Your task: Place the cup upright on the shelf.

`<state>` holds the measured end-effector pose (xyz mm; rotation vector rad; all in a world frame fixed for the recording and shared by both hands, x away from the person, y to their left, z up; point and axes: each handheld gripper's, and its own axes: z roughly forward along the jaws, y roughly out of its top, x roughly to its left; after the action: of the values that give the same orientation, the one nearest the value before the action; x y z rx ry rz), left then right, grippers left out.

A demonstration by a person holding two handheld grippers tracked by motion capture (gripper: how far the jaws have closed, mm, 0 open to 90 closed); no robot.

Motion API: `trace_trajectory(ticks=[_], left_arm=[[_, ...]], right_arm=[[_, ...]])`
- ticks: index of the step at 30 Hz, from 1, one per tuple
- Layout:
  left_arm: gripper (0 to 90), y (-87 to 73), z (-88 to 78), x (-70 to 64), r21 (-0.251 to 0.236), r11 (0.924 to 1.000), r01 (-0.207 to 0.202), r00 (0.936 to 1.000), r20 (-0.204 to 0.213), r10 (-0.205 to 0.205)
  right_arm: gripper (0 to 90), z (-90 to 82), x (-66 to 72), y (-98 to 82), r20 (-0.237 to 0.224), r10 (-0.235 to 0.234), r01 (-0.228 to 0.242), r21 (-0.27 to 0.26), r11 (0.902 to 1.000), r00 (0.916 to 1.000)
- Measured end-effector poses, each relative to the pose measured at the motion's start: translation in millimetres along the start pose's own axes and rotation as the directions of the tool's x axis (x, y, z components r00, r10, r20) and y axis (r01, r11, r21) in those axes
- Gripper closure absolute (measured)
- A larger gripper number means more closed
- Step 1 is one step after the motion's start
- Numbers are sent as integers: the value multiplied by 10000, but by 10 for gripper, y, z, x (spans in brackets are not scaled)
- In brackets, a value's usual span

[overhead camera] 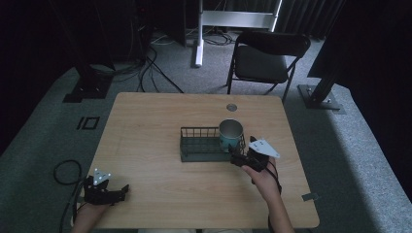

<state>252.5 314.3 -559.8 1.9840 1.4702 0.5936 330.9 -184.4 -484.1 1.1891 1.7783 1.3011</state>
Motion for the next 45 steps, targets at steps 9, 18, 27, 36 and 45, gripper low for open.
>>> trace_trajectory(ticks=[9, 18, 27, 36, 45], left_arm=[[15, 0, 0, 0, -1, 10000, 1, 10000, 1, -1], [15, 0, -1, 1, 13, 10000, -17, 10000, 1, 17], [15, 0, -1, 1, 14, 10000, -16, 10000, 0, 16], [15, 0, -1, 1, 14, 10000, -17, 10000, -1, 17], [15, 0, -1, 1, 12, 10000, -15, 10000, 0, 15]], right_arm=[[106, -134, -144, -208, 57, -42, 41, 202, 9998, 10000], [106, -244, -257, -379, -99, -225, 229, 439, 9988, 9997], [106, -364, -384, -526, 183, -154, 138, 884, 9960, 9997], [106, -515, -567, -687, 560, 216, -292, 1387, 9899, 9982], [106, -618, -729, -850, 1071, 193, -428, 2215, 9742, 9941]])
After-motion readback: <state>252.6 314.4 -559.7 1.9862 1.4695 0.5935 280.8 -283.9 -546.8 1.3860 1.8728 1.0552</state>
